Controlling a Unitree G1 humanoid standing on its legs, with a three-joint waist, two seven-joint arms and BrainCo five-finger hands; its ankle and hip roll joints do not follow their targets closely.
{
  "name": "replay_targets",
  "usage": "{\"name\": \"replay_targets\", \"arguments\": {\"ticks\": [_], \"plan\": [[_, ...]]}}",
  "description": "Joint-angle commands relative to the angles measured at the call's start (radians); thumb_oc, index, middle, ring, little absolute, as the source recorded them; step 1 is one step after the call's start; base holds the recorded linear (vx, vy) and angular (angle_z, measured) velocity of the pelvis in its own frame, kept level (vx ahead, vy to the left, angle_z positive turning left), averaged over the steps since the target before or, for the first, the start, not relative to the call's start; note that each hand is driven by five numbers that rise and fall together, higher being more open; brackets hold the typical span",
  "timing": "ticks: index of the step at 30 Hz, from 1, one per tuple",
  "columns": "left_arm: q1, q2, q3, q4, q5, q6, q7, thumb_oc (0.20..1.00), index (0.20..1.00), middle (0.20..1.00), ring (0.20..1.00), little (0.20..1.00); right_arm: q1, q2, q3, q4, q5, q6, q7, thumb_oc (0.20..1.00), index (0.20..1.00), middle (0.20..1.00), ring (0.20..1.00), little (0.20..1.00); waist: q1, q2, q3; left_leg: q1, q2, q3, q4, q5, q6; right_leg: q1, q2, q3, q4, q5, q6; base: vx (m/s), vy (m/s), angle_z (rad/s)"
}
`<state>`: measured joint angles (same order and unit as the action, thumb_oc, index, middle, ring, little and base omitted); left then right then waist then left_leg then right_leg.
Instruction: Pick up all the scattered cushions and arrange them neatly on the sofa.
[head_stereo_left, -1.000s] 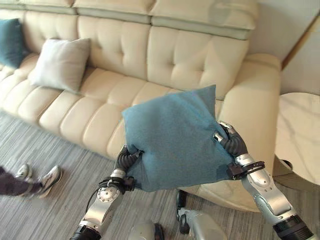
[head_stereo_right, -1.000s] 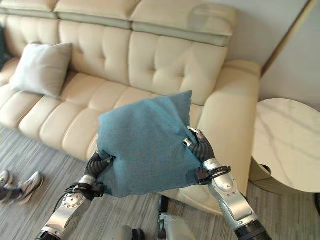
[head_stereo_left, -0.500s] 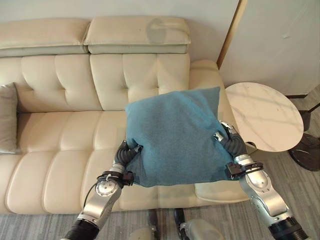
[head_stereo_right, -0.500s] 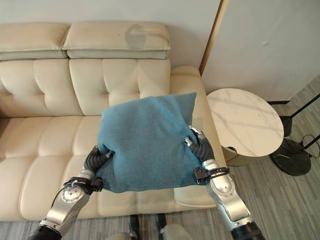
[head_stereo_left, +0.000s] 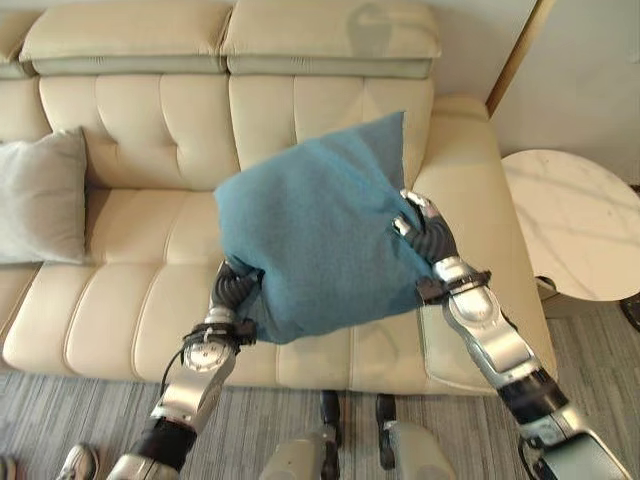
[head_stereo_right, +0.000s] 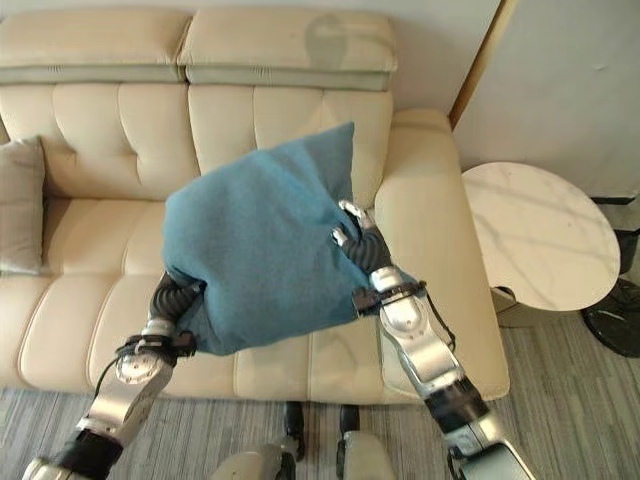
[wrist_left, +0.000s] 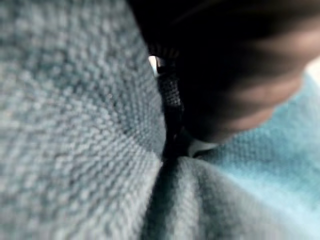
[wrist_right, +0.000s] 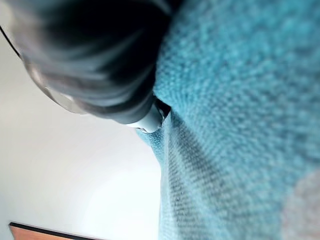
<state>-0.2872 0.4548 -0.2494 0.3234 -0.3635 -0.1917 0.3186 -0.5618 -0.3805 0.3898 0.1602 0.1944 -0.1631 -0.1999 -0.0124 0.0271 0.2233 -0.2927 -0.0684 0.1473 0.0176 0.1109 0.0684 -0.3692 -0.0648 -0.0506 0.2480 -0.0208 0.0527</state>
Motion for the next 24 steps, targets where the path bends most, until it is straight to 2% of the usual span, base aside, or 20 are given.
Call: {"name": "replay_targets", "arguments": {"ticks": [1, 2, 3, 4, 5, 6, 9, 10, 11, 12, 13, 14, 16, 17, 19, 22, 24], "plan": [[-0.387, 0.023, -0.106, -0.043, 0.105, -0.179, 0.097, 0.200, 0.200, 0.200, 0.200, 0.200, -0.287, 0.143, 0.125, -0.009, -0.091, -0.094, -0.079, 0.200, 0.200, 0.200, 0.200, 0.200, 0.017, -0.060, 0.032, -0.032, 0.029, 0.001, 0.118, -0.180, -0.072, 0.003, -0.129, 0.051, -0.164, 0.104, 0.108, -0.16, -0.074, 0.04], [-0.556, 0.034, -0.138, 0.054, 0.107, -0.184, 0.153, 0.200, 0.200, 0.200, 0.200, 0.200, -0.423, 0.164, 0.114, 0.098, -0.097, -0.096, -0.138, 0.200, 0.200, 0.200, 0.200, 0.200, 0.028, -0.051, 0.043, -0.074, 0.027, -0.007, 0.111, -0.161, -0.078, -0.035, -0.128, 0.045, -0.168, 0.113, 0.110, -0.12, -0.061, 0.01], [-0.560, 0.034, -0.139, 0.057, 0.106, -0.185, 0.152, 0.200, 0.200, 0.200, 0.200, 0.200, -0.426, 0.163, 0.113, 0.100, -0.097, -0.098, -0.138, 0.200, 0.200, 0.200, 0.200, 0.200, 0.028, -0.051, 0.044, -0.076, 0.027, -0.007, 0.112, -0.161, -0.078, -0.037, -0.128, 0.045, -0.167, 0.113, 0.110, -0.09, -0.081, 0.05], [-0.729, 0.039, -0.161, 0.161, 0.100, -0.190, 0.207, 0.200, 0.200, 0.200, 0.200, 0.200, -0.572, 0.190, 0.106, 0.226, -0.098, -0.096, -0.201, 0.200, 0.200, 0.200, 0.200, 0.200, 0.045, -0.039, 0.054, -0.109, 0.028, -0.021, 0.098, -0.141, -0.085, -0.071, -0.125, 0.033, -0.172, 0.118, 0.114, -0.05, -0.046, 0.11], [-0.736, 0.040, -0.163, 0.165, 0.099, -0.192, 0.207, 0.200, 0.200, 0.200, 0.200, 0.200, -0.577, 0.190, 0.104, 0.229, -0.097, -0.098, -0.201, 0.200, 0.200, 0.200, 0.200, 0.200, 0.045, -0.041, 0.054, -0.114, 0.027, -0.021, 0.097, -0.135, -0.085, -0.075, -0.126, 0.033, -0.174, 0.123, 0.114, -0.07, -0.099, 0.17], [-0.895, 0.037, -0.182, 0.286, 0.069, -0.200, 0.225, 0.200, 0.200, 0.200, 0.200, 0.200, -0.709, 0.190, 0.108, 0.340, -0.093, -0.095, -0.236, 0.200, 0.200, 0.200, 0.200, 0.200, 0.054, -0.033, 0.065, -0.137, 0.032, -0.037, 0.082, -0.122, -0.092, -0.098, -0.121, 0.027, -0.175, 0.120, 0.118, -0.05, -0.080, 0.18], [-1.112, 0.034, -0.223, 0.418, 0.031, -0.201, 0.242, 0.200, 0.200, 0.200, 0.200, 0.200, -0.878, 0.164, 0.130, 0.473, -0.071, -0.093, -0.269, 0.200, 0.200, 0.200, 0.200, 0.200, 0.064, -0.020, 0.081, -0.181, 0.036, -0.065, 0.067, -0.097, -0.103, -0.146, -0.115, 0.020, -0.171, 0.120, 0.123, -0.05, -0.115, 0.15], [-1.257, 0.038, -0.262, 0.576, -0.042, -0.198, 0.207, 0.200, 0.200, 0.200, 0.200, 0.200, -1.008, 0.137, 0.190, 0.612, -0.028, -0.092, -0.258, 0.200, 0.200, 0.200, 0.200, 0.200, 0.068, -0.013, 0.094, -0.215, 0.041, -0.081, 0.054, -0.077, -0.111, -0.183, -0.113, 0.015, -0.166, 0.118, 0.125, -0.05, -0.107, 0.21], [-1.269, 0.038, -0.264, 0.586, -0.047, -0.202, 0.202, 0.200, 0.200, 0.200, 0.200, 0.200, -1.018, 0.135, 0.190, 0.619, -0.025, -0.095, -0.256, 0.200, 0.200, 0.200, 0.200, 0.200, 0.067, -0.012, 0.097, -0.218, 0.041, -0.083, 0.054, -0.076, -0.111, -0.186, -0.113, 0.014, -0.165, 0.118, 0.125, -0.06, -0.109, 0.31], [-1.339, 0.047, -0.297, 0.672, -0.075, -0.194, 0.174, 0.583, 0.583, 0.583, 0.583, 0.583, -1.076, 0.120, 0.218, 0.696, 0.003, -0.093, -0.251, 0.260, 0.260, 0.260, 0.260, 0.260, 0.065, -0.012, 0.104, -0.234, 0.043, -0.092, 0.050, -0.065, -0.115, -0.204, -0.112, 0.013, -0.160, 0.118, 0.125, -0.03, -0.062, 0.25], [-1.382, 0.053, -0.316, 0.740, -0.097, -0.184, 0.149, 1.000, 1.000, 1.000, 1.000, 1.000, -1.112, 0.111, 0.233, 0.758, 0.039, -0.092, -0.238, 0.595, 0.595, 0.595, 0.595, 0.595, 0.066, -0.009, 0.109, -0.247, 0.045, -0.098, 0.044, -0.055, -0.118, -0.220, -0.110, 0.012, -0.155, 0.116, 0.125, -0.05, -0.099, 0.21], [-1.430, 0.059, -0.335, 0.793, -0.116, -0.170, 0.128, 1.000, 1.000, 1.000, 1.000, 1.000, -1.148, 0.092, 0.266, 0.823, 0.071, -0.086, -0.224, 1.000, 1.000, 1.000, 1.000, 1.000, 0.067, -0.003, 0.115, -0.265, 0.048, -0.106, 0.037, -0.045, -0.121, -0.243, -0.109, 0.009, -0.144, 0.113, 0.124, -0.05, -0.108, 0.12], [-1.463, 0.062, -0.350, 0.824, -0.117, -0.162, 0.120, 1.000, 1.000, 1.000, 1.000, 1.000, -1.168, 0.081, 0.275, 0.871, 0.114, -0.090, -0.212, 1.000, 1.000, 1.000, 1.000, 1.000, 0.068, 0.002, 0.125, -0.289, 0.049, -0.114, 0.038, -0.034, -0.126, -0.265, -0.107, 0.005, -0.134, 0.111, 0.124, -0.04, -0.097, 0.19], [-1.515, 0.092, -0.406, 0.871, -0.081, -0.139, 0.092, 1.000, 1.000, 1.000, 1.000, 1.000, -1.189, 0.043, 0.307, 0.942, 0.170, -0.082, -0.186, 1.000, 1.000, 1.000, 1.000, 1.000, 0.069, 0.014, 0.132, -0.317, 0.050, -0.126, 0.028, -0.019, -0.132, -0.299, -0.101, 0.006, -0.122, 0.103, 0.119, -0.04, -0.115, 0.34], [-1.543, 0.121, -0.445, 0.900, -0.053, -0.125, 0.074, 1.000, 1.000, 1.000, 1.000, 1.000, -1.197, 0.008, 0.319, 0.978, 0.216, -0.078, -0.167, 1.000, 1.000, 1.000, 1.000, 1.000, 0.068, 0.024, 0.138, -0.348, 0.053, -0.136, 0.018, -0.003, -0.138, -0.337, -0.096, 0.001, -0.110, 0.100, 0.117, -0.04, -0.123, 0.63], [-1.478, 0.170, -0.477, 0.905, -0.003, -0.097, 0.051, 1.000, 1.000, 1.000, 1.000, 1.000, -1.106, -0.005, 0.293, 0.960, 0.276, -0.081, -0.146, 1.000, 1.000, 1.000, 1.000, 1.000, 0.067, 0.047, 0.157, -0.399, 0.061, -0.150, -0.003, 0.026, -0.147, -0.396, -0.083, 0.002, -0.103, 0.096, 0.114, -0.03, -0.074, 0.35], [-1.401, 0.190, -0.461, 0.912, 0.003, -0.084, 0.037, 1.000, 1.000, 1.000, 1.000, 1.000, -1.034, 0.000, 0.297, 0.908, 0.256, -0.079, -0.132, 1.000, 1.000, 1.000, 1.000, 1.000, 0.055, 0.043, 0.167, -0.409, 0.068, -0.154, -0.005, 0.035, -0.151, -0.409, -0.072, 0.006, -0.099, 0.095, 0.111, -0.02, -0.022, 0.01]]}}
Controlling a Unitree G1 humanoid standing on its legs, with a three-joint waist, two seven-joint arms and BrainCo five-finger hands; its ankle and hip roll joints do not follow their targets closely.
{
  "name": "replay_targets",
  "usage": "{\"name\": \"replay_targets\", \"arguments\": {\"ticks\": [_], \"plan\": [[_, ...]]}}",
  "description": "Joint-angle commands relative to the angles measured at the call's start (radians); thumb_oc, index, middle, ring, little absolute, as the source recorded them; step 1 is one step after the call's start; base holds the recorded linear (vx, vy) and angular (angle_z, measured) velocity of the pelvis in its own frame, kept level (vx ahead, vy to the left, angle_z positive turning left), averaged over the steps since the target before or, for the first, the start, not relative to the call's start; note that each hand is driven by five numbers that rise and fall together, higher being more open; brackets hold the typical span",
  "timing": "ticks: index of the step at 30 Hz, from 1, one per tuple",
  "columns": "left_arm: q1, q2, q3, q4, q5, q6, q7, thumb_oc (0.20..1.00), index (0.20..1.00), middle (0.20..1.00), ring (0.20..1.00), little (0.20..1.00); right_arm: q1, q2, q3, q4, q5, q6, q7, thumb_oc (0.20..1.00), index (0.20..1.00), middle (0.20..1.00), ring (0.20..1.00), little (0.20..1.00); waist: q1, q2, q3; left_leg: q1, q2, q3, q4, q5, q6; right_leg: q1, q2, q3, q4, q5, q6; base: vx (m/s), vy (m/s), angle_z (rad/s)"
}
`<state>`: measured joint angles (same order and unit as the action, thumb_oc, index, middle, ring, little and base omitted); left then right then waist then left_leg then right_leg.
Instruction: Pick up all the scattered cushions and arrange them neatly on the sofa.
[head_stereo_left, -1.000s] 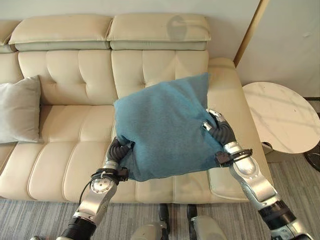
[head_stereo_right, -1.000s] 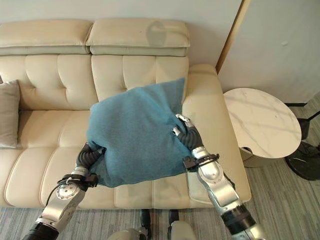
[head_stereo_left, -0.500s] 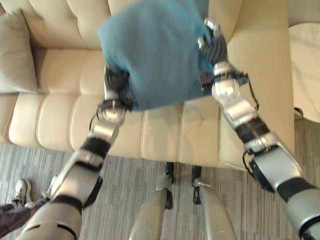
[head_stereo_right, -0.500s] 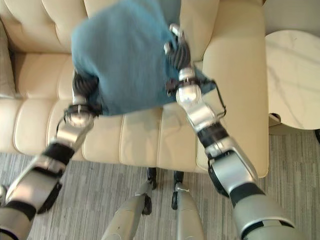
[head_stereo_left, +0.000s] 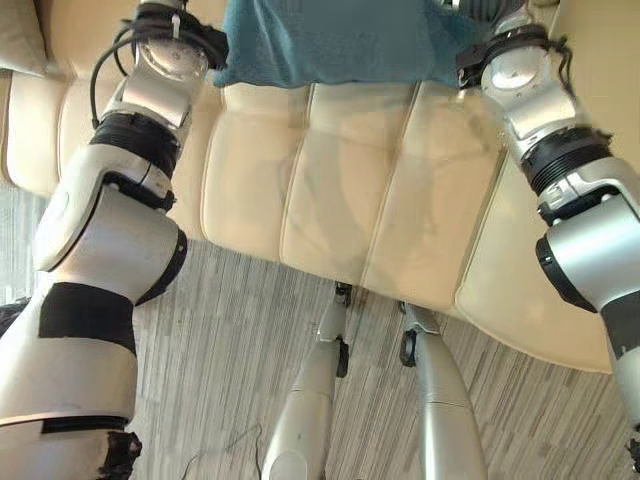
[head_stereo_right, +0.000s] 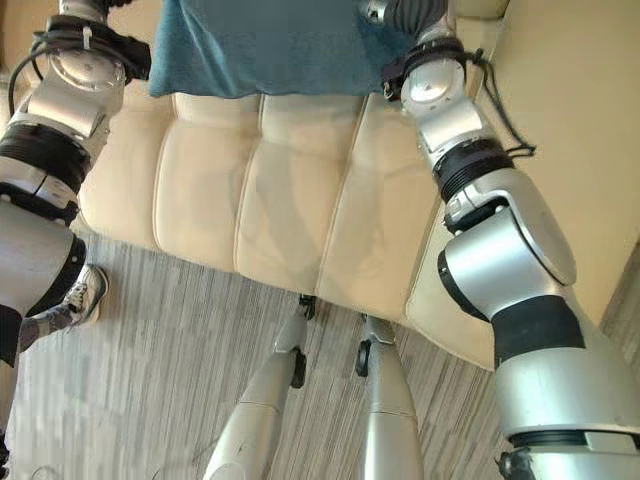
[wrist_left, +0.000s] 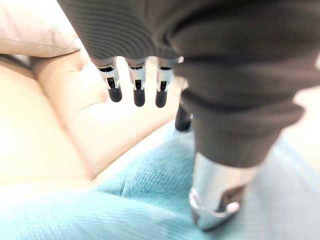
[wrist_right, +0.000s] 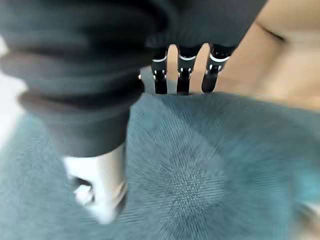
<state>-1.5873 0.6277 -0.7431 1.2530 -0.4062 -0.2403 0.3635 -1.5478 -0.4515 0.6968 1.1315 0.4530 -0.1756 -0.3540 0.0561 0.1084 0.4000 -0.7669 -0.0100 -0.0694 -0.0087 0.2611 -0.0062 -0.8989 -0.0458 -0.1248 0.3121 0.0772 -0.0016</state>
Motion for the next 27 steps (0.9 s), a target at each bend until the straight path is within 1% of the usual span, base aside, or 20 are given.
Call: {"name": "replay_targets", "arguments": {"ticks": [1, 2, 5, 8, 11, 12, 14, 15, 16, 17, 19, 20, 22, 23, 24, 25, 26, 27], "plan": [[-0.099, 0.017, 0.033, -0.018, 0.046, -0.035, -0.007, 1.000, 1.000, 1.000, 1.000, 1.000, -0.046, 0.071, -0.009, -0.065, -0.003, -0.066, 0.022, 1.000, 1.000, 1.000, 1.000, 1.000, -0.013, -0.038, -0.011, 0.065, 0.009, 0.063, 0.021, -0.115, -0.076, 0.120, -0.091, 0.080, -0.163, -0.004, 0.165, -0.04, -0.017, -0.01], [-0.036, 0.026, 0.068, -0.028, 0.045, -0.032, -0.002, 1.000, 1.000, 1.000, 1.000, 1.000, 0.007, 0.078, -0.025, -0.103, -0.009, -0.071, 0.018, 1.000, 1.000, 1.000, 1.000, 1.000, -0.021, -0.046, -0.004, 0.068, 0.014, 0.064, 0.022, -0.116, -0.077, 0.121, -0.086, 0.084, -0.162, -0.006, 0.162, -0.04, -0.004, 0.00], [0.053, 0.054, 0.128, -0.062, 0.028, -0.036, 0.004, 1.000, 1.000, 1.000, 1.000, 1.000, 0.068, 0.062, -0.046, -0.177, -0.037, -0.076, 0.011, 1.000, 1.000, 1.000, 1.000, 1.000, -0.029, -0.056, 0.004, 0.080, 0.018, 0.067, 0.025, -0.117, -0.080, 0.134, -0.080, 0.090, -0.166, -0.005, 0.158, -0.05, 0.006, 0.00], [0.142, 0.099, 0.186, -0.158, 0.010, -0.059, 0.015, 1.000, 1.000, 1.000, 1.000, 1.000, 0.127, 0.007, -0.072, -0.281, -0.071, -0.080, 0.007, 1.000, 1.000, 1.000, 1.000, 1.000, -0.035, -0.066, 0.012, 0.103, 0.020, 0.072, 0.026, -0.121, -0.084, 0.156, -0.076, 0.092, -0.171, -0.004, 0.156, -0.05, 0.018, -0.09], [0.298, 0.162, 0.274, -0.365, 0.020, -0.094, 0.034, 1.000, 1.000, 1.000, 1.000, 1.000, 0.237, -0.075, -0.113, -0.456, -0.130, -0.086, 0.012, 1.000, 1.000, 1.000, 1.000, 1.000, -0.042, -0.076, 0.012, 0.142, 0.022, 0.076, 0.028, -0.130, -0.086, 0.200, -0.075, 0.090, -0.178, -0.002, 0.156, -0.03, 0.037, -0.04], [0.444, 0.203, 0.344, -0.553, 0.042, -0.120, 0.042, 1.000, 1.000, 1.000, 1.000, 1.000, 0.350, -0.131, -0.164, -0.605, -0.178, -0.091, 0.028, 1.000, 1.000, 1.000, 1.000, 1.000, -0.043, -0.084, 0.008, 0.174, 0.022, 0.078, 0.039, -0.143, -0.083, 0.234, -0.076, 0.091, -0.180, -0.006, 0.153, 0.00, 0.049, -0.13], [0.627, 0.207, 0.434, -0.710, 0.045, -0.137, 0.025, 1.000, 1.000, 1.000, 1.000, 1.000, 0.491, -0.193, -0.225, -0.735, -0.227, -0.101, 0.055, 1.000, 1.000, 1.000, 1.000, 1.000, -0.046, -0.092, 0.001, 0.210, 0.019, 0.084, 0.058, -0.164, -0.080, 0.277, -0.079, 0.087, -0.181, -0.010, 0.150, 0.01, 0.031, -0.22], [0.636, 0.207, 0.440, -0.717, 0.048, -0.135, 0.026, 1.000, 1.000, 1.000, 1.000, 1.000, 0.496, -0.193, -0.225, -0.740, -0.228, -0.099, 0.055, 1.000, 1.000, 1.000, 1.000, 1.000, -0.047, -0.091, -0.002, 0.208, 0.018, 0.084, 0.057, -0.160, -0.079, 0.276, -0.080, 0.087, -0.186, -0.004, 0.150, 0.05, 0.028, -0.18], [0.849, 0.190, 0.541, -0.824, 0.042, -0.146, -0.026, 1.000, 1.000, 1.000, 1.000, 1.000, 0.678, -0.246, -0.296, -0.875, -0.266, -0.106, 0.103, 1.000, 1.000, 1.000, 1.000, 1.000, -0.050, -0.107, -0.011, 0.263, 0.018, 0.092, 0.076, -0.191, -0.073, 0.339, -0.086, 0.084, -0.185, -0.016, 0.149, 0.03, 0.024, -0.12], [0.857, 0.190, 0.545, -0.830, 0.043, -0.144, -0.026, 1.000, 1.000, 1.000, 1.000, 1.000, 0.684, -0.246, -0.296, -0.881, -0.267, -0.103, 0.103, 1.000, 1.000, 1.000, 1.000, 1.000, -0.052, -0.107, -0.015, 0.261, 0.017, 0.092, 0.074, -0.186, -0.073, 0.339, -0.087, 0.084, -0.190, -0.010, 0.149, 0.08, 0.034, -0.04], [1.044, 0.147, 0.623, -0.878, 0.043, -0.135, -0.068, 1.000, 1.000, 1.000, 1.000, 1.000, 0.884, -0.260, -0.377, -0.982, -0.283, -0.113, 0.158, 1.000, 1.000, 1.000, 1.000, 1.000, -0.061, -0.120, -0.032, 0.312, 0.016, 0.101, 0.088, -0.214, -0.065, 0.393, -0.091, 0.083, -0.191, -0.018, 0.147, 0.09, 0.036, -0.12], [1.161, 0.107, 0.650, -0.901, 0.053, -0.125, -0.108, 1.000, 1.000, 1.000, 1.000, 1.000, 1.014, -0.267, -0.426, -1.038, -0.290, -0.120, 0.200, 1.000, 1.000, 1.000, 1.000, 1.000, -0.070, -0.130, -0.049, 0.346, 0.017, 0.108, 0.091, -0.229, -0.061, 0.431, -0.095, 0.080, -0.196, -0.022, 0.150, 0.10, 0.046, -0.12], [1.341, 0.055, 0.683, -0.921, 0.081, -0.099, -0.160, 1.000, 1.000, 1.000, 1.000, 1.000, 1.217, -0.269, -0.478, -1.103, -0.316, -0.114, 0.267, 1.000, 1.000, 1.000, 1.000, 1.000, -0.080, -0.142, -0.083, 0.396, 0.013, 0.115, 0.099, -0.245, -0.051, 0.493, -0.101, 0.075, -0.210, -0.022, 0.153, 0.13, 0.073, -0.03], [1.475, 0.010, 0.689, -0.883, 0.133, -0.079, -0.214, 1.000, 1.000, 1.000, 1.000, 1.000, 1.382, -0.268, -0.507, -1.093, -0.356, -0.109, 0.319, 1.000, 1.000, 1.000, 1.000, 1.000, -0.095, -0.151, -0.112, 0.451, 0.018, 0.124, 0.104, -0.266, -0.047, 0.550, -0.104, 0.074, -0.215, -0.030, 0.158, 0.12, 0.082, -0.11], [1.477, 0.010, 0.689, -0.884, 0.134, -0.079, -0.214, 1.000, 1.000, 1.000, 1.000, 1.000, 1.384, -0.268, -0.508, -1.094, -0.356, -0.109, 0.319, 1.000, 1.000, 1.000, 1.000, 1.000, -0.095, -0.152, -0.115, 0.448, 0.017, 0.124, 0.101, -0.262, -0.047, 0.548, -0.105, 0.074, -0.218, -0.026, 0.158, 0.13, 0.129, -0.14], [1.576, -0.035, 0.689, -0.811, 0.180, -0.055, -0.255, 1.000, 1.000, 1.000, 1.000, 1.000, 1.497, -0.234, -0.510, -1.033, -0.371, -0.098, 0.367, 1.000, 1.000, 1.000, 1.000, 1.000, -0.109, -0.159, -0.145, 0.501, 0.019, 0.136, 0.105, -0.279, -0.042, 0.599, -0.104, 0.076, -0.224, -0.033, 0.164, 0.05, 0.070, -0.20], [1.577, -0.035, 0.690, -0.811, 0.180, -0.055, -0.255, 1.000, 1.000, 1.000, 1.000, 1.000, 1.497, -0.234, -0.510, -1.033, -0.371, -0.098, 0.366, 1.000, 1.000, 1.000, 1.000, 1.000, -0.109, -0.159, -0.148, 0.498, 0.018, 0.136, 0.103, -0.275, -0.042, 0.596, -0.105, 0.076, -0.226, -0.030, 0.164, 0.12, 0.134, -0.21], [1.644, -0.076, 0.678, -0.728, 0.230, -0.034, -0.288, 1.000, 1.000, 1.000, 1.000, 1.000, 1.582, -0.206, -0.503, -0.950, -0.421, -0.079, 0.395, 1.000, 1.000, 1.000, 1.000, 1.000, -0.120, -0.161, -0.178, 0.547, 0.020, 0.143, 0.101, -0.292, -0.037, 0.637, -0.105, 0.078, -0.232, -0.033, 0.170, 0.09, 0.109, -0.33]]}}
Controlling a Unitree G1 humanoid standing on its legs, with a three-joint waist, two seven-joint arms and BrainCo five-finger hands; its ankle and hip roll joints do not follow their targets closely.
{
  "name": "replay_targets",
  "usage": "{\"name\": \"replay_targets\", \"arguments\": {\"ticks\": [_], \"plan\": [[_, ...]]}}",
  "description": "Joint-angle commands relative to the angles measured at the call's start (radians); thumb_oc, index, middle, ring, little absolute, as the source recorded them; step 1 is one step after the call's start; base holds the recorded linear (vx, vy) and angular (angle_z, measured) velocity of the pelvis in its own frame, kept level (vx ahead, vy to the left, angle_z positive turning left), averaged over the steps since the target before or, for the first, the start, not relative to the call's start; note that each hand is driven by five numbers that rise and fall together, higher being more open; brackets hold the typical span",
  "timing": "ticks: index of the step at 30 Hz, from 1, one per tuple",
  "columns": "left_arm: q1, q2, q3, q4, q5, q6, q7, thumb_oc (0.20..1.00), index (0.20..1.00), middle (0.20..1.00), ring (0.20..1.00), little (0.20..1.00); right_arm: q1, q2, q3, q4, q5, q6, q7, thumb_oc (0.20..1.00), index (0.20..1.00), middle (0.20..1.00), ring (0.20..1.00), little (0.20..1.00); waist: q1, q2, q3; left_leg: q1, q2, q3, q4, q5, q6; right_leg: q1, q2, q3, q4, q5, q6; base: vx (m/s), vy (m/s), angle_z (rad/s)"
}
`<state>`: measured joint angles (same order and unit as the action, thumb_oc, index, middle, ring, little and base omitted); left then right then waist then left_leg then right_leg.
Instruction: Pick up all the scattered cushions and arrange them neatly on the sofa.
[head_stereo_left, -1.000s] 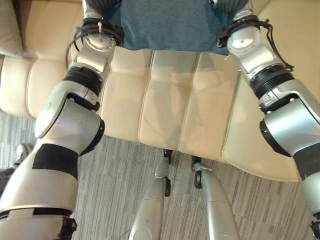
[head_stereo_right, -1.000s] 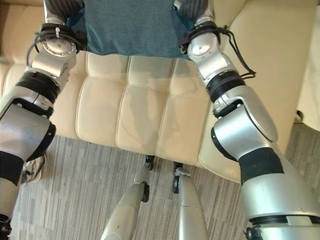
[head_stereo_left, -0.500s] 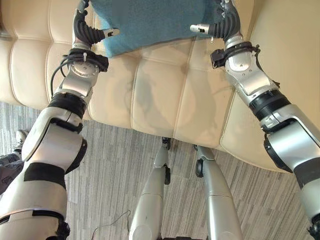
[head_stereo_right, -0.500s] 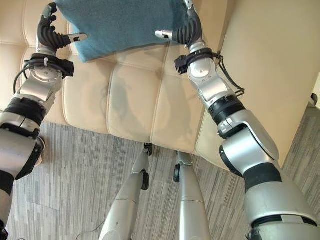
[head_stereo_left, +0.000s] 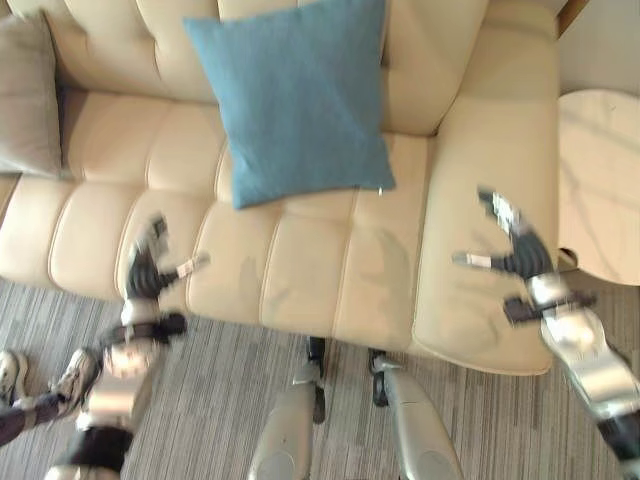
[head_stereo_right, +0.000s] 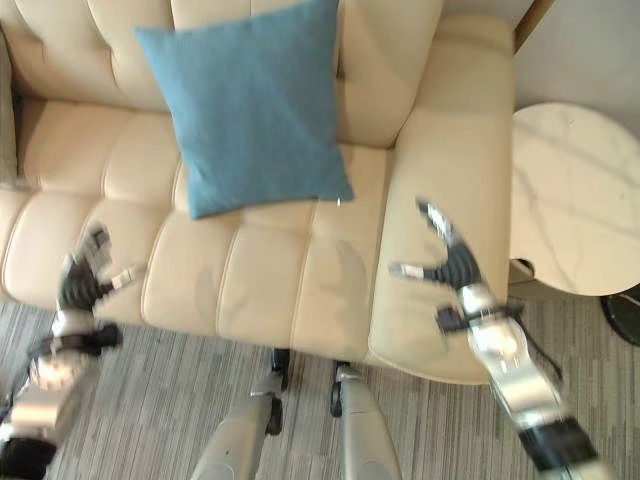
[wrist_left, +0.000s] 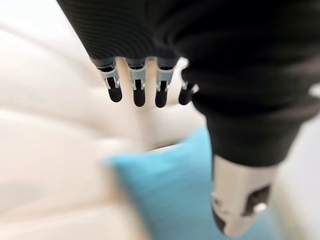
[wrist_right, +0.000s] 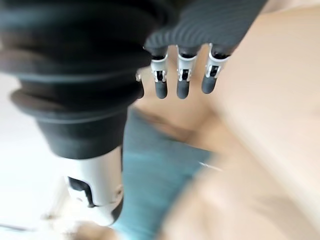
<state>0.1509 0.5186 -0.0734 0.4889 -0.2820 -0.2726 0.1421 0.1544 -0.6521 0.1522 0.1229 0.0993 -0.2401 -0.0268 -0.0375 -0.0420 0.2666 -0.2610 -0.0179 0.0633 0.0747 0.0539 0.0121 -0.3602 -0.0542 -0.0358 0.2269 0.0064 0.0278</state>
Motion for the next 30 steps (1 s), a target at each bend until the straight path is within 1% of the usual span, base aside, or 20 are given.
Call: {"name": "replay_targets", "arguments": {"ticks": [1, 3, 4, 5, 6, 8, 9, 10, 11, 12, 13, 14, 16, 17, 18, 21, 25, 26, 27, 30], "plan": [[-0.067, 0.016, -0.002, 0.065, 0.133, 0.007, -0.075, 1.000, 1.000, 1.000, 1.000, 1.000, -0.099, 0.010, 0.055, 0.112, -0.087, -0.007, 0.081, 1.000, 1.000, 1.000, 1.000, 1.000, -0.032, -0.012, -0.061, 0.065, 0.026, 0.018, 0.015, -0.092, -0.052, 0.120, -0.096, -0.007, -0.152, 0.040, 0.143, 0.10, 0.150, -0.37], [-0.031, -0.033, -0.018, 0.148, 0.163, 0.017, -0.084, 1.000, 1.000, 1.000, 1.000, 1.000, -0.068, 0.055, 0.068, 0.233, -0.106, 0.005, 0.080, 1.000, 1.000, 1.000, 1.000, 1.000, -0.041, -0.016, -0.089, 0.102, 0.018, 0.030, 0.000, -0.095, -0.046, 0.142, -0.097, 0.000, -0.166, 0.052, 0.150, 0.02, 0.107, -0.34], [-0.031, -0.033, -0.018, 0.149, 0.164, 0.016, -0.084, 1.000, 1.000, 1.000, 1.000, 1.000, -0.068, 0.055, 0.069, 0.235, -0.107, 0.004, 0.079, 1.000, 1.000, 1.000, 1.000, 1.000, -0.040, -0.016, -0.088, 0.106, 0.018, 0.031, -0.002, -0.095, -0.046, 0.145, -0.097, 0.001, -0.167, 0.053, 0.150, 0.00, 0.120, -0.26], [-0.018, -0.067, -0.026, 0.215, 0.171, 0.021, -0.087, 1.000, 1.000, 1.000, 1.000, 1.000, -0.047, 0.092, 0.080, 0.315, -0.113, 0.013, 0.081, 1.000, 1.000, 1.000, 1.000, 1.000, -0.046, -0.016, -0.106, 0.138, 0.011, 0.045, -0.025, -0.095, -0.040, 0.155, -0.098, 0.008, -0.181, 0.069, 0.159, 0.00, 0.077, -0.32], [-0.019, -0.068, -0.026, 0.216, 0.171, 0.021, -0.087, 1.000, 1.000, 1.000, 1.000, 1.000, -0.048, 0.093, 0.081, 0.317, -0.113, 0.012, 0.080, 1.000, 1.000, 1.000, 1.000, 1.000, -0.046, -0.017, -0.105, 0.141, 0.011, 0.046, -0.028, -0.094, -0.040, 0.157, -0.097, 0.009, -0.182, 0.070, 0.159, -0.02, 0.107, -0.38], [-0.010, -0.088, -0.018, 0.272, 0.178, 0.026, -0.082, 1.000, 1.000, 1.000, 1.000, 1.000, -0.048, 0.125, 0.088, 0.393, -0.138, 0.029, 0.073, 1.000, 1.000, 1.000, 1.000, 1.000, -0.054, -0.020, -0.114, 0.169, 0.009, 0.068, -0.073, -0.079, -0.039, 0.139, -0.097, 0.017, -0.174, 0.120, 0.179, -0.10, 0.053, -0.32], [-0.024, -0.094, -0.026, 0.287, 0.163, 0.025, -0.077, 1.000, 1.000, 1.000, 1.000, 1.000, -0.065, 0.144, 0.099, 0.425, -0.130, 0.031, 0.064, 1.000, 1.000, 1.000, 1.000, 1.000, -0.054, -0.020, -0.106, 0.169, 0.018, 0.076, -0.082, -0.069, -0.037, 0.124, -0.089, 0.010, -0.142, 0.123, 0.184, -0.20, 0.031, -0.31], [-0.032, -0.098, -0.029, 0.298, 0.155, 0.026, -0.072, 1.000, 1.000, 1.000, 1.000, 1.000, -0.076, 0.162, 0.097, 0.459, -0.114, 0.033, 0.052, 1.000, 1.000, 1.000, 1.000, 1.000, -0.048, -0.014, -0.098, 0.164, 0.030, 0.082, -0.088, -0.053, -0.036, 0.118, -0.077, -0.008, -0.092, 0.099, 0.183, -0.31, 0.032, -0.49], [-0.045, -0.100, -0.036, 0.308, 0.149, 0.033, -0.071, 1.000, 1.000, 1.000, 1.000, 1.000, -0.066, 0.192, 0.083, 0.480, -0.078, 0.038, 0.045, 1.000, 1.000, 1.000, 1.000, 1.000, -0.037, 0.000, -0.090, 0.162, 0.051, 0.087, -0.103, -0.022, -0.032, 0.144, -0.058, -0.036, 0.028, 0.013, 0.158, -0.30, 0.023, -0.48], [-0.052, -0.098, -0.042, 0.312, 0.153, 0.037, -0.070, 1.000, 1.000, 1.000, 1.000, 1.000, -0.061, 0.203, 0.077, 0.499, -0.064, 0.036, 0.041, 1.000, 1.000, 1.000, 1.000, 1.000, -0.032, 0.005, -0.094, 0.159, 0.059, 0.086, -0.115, -0.007, -0.031, 0.161, -0.040, -0.033, 0.095, -0.022, 0.148, -0.22, 0.015, -0.25], [-0.053, -0.098, -0.042, 0.312, 0.153, 0.037, -0.070, 1.000, 1.000, 1.000, 1.000, 1.000, -0.061, 0.203, 0.076, 0.499, -0.064, 0.036, 0.041, 1.000, 1.000, 1.000, 1.000, 1.000, -0.031, 0.005, -0.095, 0.157, 0.060, 0.086, -0.115, -0.006, -0.032, 0.159, -0.039, -0.032, 0.094, -0.020, 0.148, -0.12, -0.035, 0.07], [-0.054, -0.098, -0.041, 0.323, 0.157, 0.039, -0.070, 1.000, 1.000, 1.000, 1.000, 1.000, -0.060, 0.212, 0.068, 0.521, -0.051, 0.036, 0.035, 1.000, 1.000, 1.000, 1.000, 1.000, -0.026, 0.007, -0.105, 0.154, 0.064, 0.084, -0.124, 0.003, -0.032, 0.177, -0.028, -0.026, 0.139, -0.042, 0.142, -0.10, -0.074, 0.18], [-0.049, -0.095, -0.045, 0.312, 0.162, 0.042, -0.069, 1.000, 1.000, 1.000, 1.000, 1.000, -0.050, 0.228, 0.056, 0.532, -0.040, 0.035, 0.027, 1.000, 1.000, 1.000, 1.000, 1.000, -0.013, 0.005, -0.122, 0.140, 0.069, 0.081, -0.120, 0.012, -0.035, 0.211, -0.014, -0.007, 0.210, -0.050, 0.136, -0.13, -0.121, 0.02], [-0.048, -0.096, -0.046, 0.309, 0.166, 0.042, -0.062, 1.000, 1.000, 1.000, 1.000, 1.000, -0.046, 0.228, 0.052, 0.533, -0.036, 0.034, 0.021, 1.000, 1.000, 1.000, 1.000, 1.000, -0.006, -0.001, -0.125, 0.130, 0.067, 0.077, -0.112, 0.014, -0.037, 0.243, -0.004, 0.003, 0.175, -0.060, 0.129, -0.14, -0.161, -0.05], [-0.054, -0.101, -0.054, 0.307, 0.162, 0.043, -0.062, 1.000, 1.000, 1.000, 1.000, 1.000, -0.050, 0.233, 0.058, 0.538, -0.030, 0.033, 0.015, 1.000, 1.000, 1.000, 1.000, 1.000, 0.005, -0.011, -0.124, 0.113, 0.065, 0.069, -0.104, 0.025, -0.042, 0.287, 0.015, 0.001, 0.107, -0.118, 0.109, -0.17, -0.191, -0.02], [-0.064, -0.109, -0.054, 0.318, 0.163, 0.036, -0.053, 1.000, 1.000, 1.000, 1.000, 1.000, -0.056, 0.227, 0.061, 0.528, -0.018, 0.029, 0.003, 1.000, 1.000, 1.000, 1.000, 1.000, 0.014, -0.028, -0.134, 0.044, 0.070, 0.067, -0.090, 0.061, -0.063, 0.335, 0.061, 0.037, -0.075, -0.164, 0.069, -0.15, -0.206, -0.04], [-0.069, -0.119, -0.054, 0.308, 0.147, 0.034, -0.050, 1.000, 1.000, 1.000, 1.000, 1.000, -0.054, 0.205, 0.064, 0.532, -0.021, 0.034, 0.001, 1.000, 1.000, 1.000, 1.000, 1.000, 0.015, -0.029, -0.115, -0.009, 0.082, 0.046, -0.051, 0.088, -0.099, 0.337, 0.072, 0.025, -0.148, -0.134, 0.056, -0.18, -0.124, 0.08], [-0.065, -0.126, -0.060, 0.305, 0.152, 0.031, -0.060, 1.000, 1.000, 1.000, 1.000, 1.000, -0.052, 0.182, 0.058, 0.524, -0.028, 0.032, -0.002, 1.000, 1.000, 1.000, 1.000, 1.000, 0.009, -0.044, -0.110, -0.002, 0.050, -0.017, 0.014, 0.013, -0.088, 0.315, 0.051, 0.010, -0.173, -0.095, 0.058, -0.29, -0.107, 0.05], [-0.064, -0.126, -0.060, 0.305, 0.152, 0.031, -0.060, 1.000, 1.000, 1.000, 1.000, 1.000, -0.051, 0.182, 0.058, 0.523, -0.028, 0.032, -0.002, 1.000, 1.000, 1.000, 1.000, 1.000, 0.008, -0.043, -0.110, -0.003, 0.050, -0.018, 0.017, 0.010, -0.087, 0.317, 0.051, 0.009, -0.174, -0.096, 0.058, -0.24, -0.071, 0.04], [-0.048, -0.127, -0.051, 0.304, 0.155, 0.028, -0.065, 1.000, 1.000, 1.000, 1.000, 1.000, -0.043, 0.169, 0.055, 0.516, -0.024, 0.027, 0.008, 1.000, 1.000, 1.000, 1.000, 1.000, 0.001, -0.062, -0.116, 0.039, 0.014, -0.068, 0.098, -0.085, -0.078, 0.296, 0.034, 0.021, -0.182, -0.072, 0.061, -0.09, -0.012, 0.16]]}}
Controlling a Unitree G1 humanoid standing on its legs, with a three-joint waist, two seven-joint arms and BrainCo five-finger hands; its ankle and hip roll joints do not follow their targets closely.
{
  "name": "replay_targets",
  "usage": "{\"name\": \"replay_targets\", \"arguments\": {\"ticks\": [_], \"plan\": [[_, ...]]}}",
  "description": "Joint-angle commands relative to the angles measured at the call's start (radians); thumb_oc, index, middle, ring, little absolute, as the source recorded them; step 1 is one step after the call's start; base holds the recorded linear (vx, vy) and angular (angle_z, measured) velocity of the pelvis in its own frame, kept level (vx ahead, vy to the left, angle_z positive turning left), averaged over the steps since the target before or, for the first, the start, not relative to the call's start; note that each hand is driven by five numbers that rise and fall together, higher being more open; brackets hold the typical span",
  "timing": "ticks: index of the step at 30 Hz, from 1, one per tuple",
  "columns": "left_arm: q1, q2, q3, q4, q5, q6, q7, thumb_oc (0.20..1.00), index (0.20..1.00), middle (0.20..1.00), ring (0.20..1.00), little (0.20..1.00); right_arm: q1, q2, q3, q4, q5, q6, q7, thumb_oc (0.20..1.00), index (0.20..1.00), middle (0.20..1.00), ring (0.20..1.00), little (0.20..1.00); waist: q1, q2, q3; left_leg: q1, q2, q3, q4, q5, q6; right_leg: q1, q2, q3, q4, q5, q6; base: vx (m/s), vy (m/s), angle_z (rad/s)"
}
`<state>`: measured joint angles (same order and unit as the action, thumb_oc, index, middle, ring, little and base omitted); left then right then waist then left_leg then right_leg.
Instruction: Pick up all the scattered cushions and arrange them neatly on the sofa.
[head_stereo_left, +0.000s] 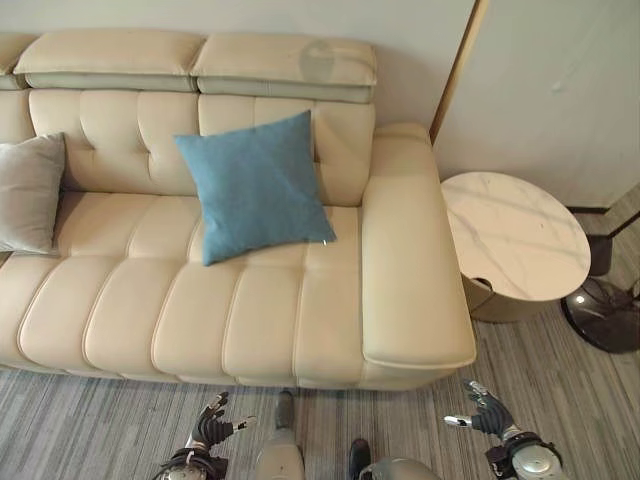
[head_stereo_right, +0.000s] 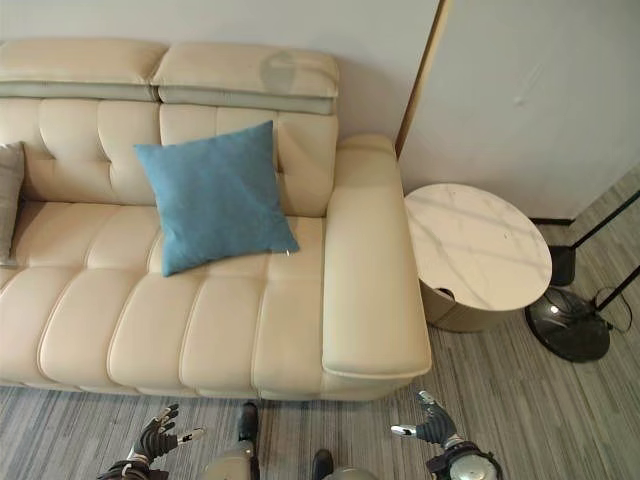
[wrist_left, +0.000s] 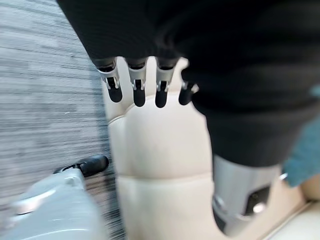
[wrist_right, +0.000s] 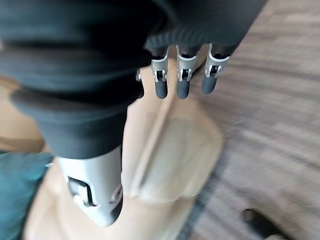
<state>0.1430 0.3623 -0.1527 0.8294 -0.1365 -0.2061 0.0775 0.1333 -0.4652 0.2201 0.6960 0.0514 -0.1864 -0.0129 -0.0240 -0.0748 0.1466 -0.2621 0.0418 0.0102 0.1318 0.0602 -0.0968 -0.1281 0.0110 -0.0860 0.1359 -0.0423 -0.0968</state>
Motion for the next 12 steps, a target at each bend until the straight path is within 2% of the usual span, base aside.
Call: {"name": "replay_targets", "arguments": {"ticks": [1, 5, 12], "plan": [[-0.033, 0.026, 0.033, -0.041, 0.008, -0.040, 0.002, 1.000, 1.000, 1.000, 1.000, 1.000, -0.020, -0.018, -0.011, -0.060, 0.021, -0.027, -0.005, 1.000, 1.000, 1.000, 1.000, 1.000, -0.013, -0.027, 0.003, 0.057, -0.047, -0.031, 0.043, -0.101, 0.032, 0.062, -0.028, 0.077, -0.095, -0.022, 0.187, -0.04, 0.016, 0.03], [-0.027, 0.036, 0.042, -0.053, -0.004, -0.044, 0.005, 1.000, 1.000, 1.000, 1.000, 1.000, -0.013, -0.018, -0.007, -0.044, 0.009, -0.029, -0.003, 1.000, 1.000, 1.000, 1.000, 1.000, -0.011, -0.018, -0.012, 0.093, -0.046, -0.066, -0.025, -0.085, 0.038, 0.063, -0.015, 0.075, -0.098, -0.018, 0.189, 0.00, 0.006, 0.00], [-0.012, 0.051, 0.066, -0.044, 0.005, -0.037, 0.008, 1.000, 1.000, 1.000, 1.000, 1.000, 0.011, 0.002, -0.027, -0.011, 0.040, -0.016, 0.012, 1.000, 1.000, 1.000, 1.000, 1.000, -0.010, -0.019, -0.048, 0.182, -0.038, -0.051, -0.122, -0.071, 0.042, 0.093, -0.016, 0.062, -0.110, -0.017, 0.190, 0.01, 0.031, 0.01]]}}
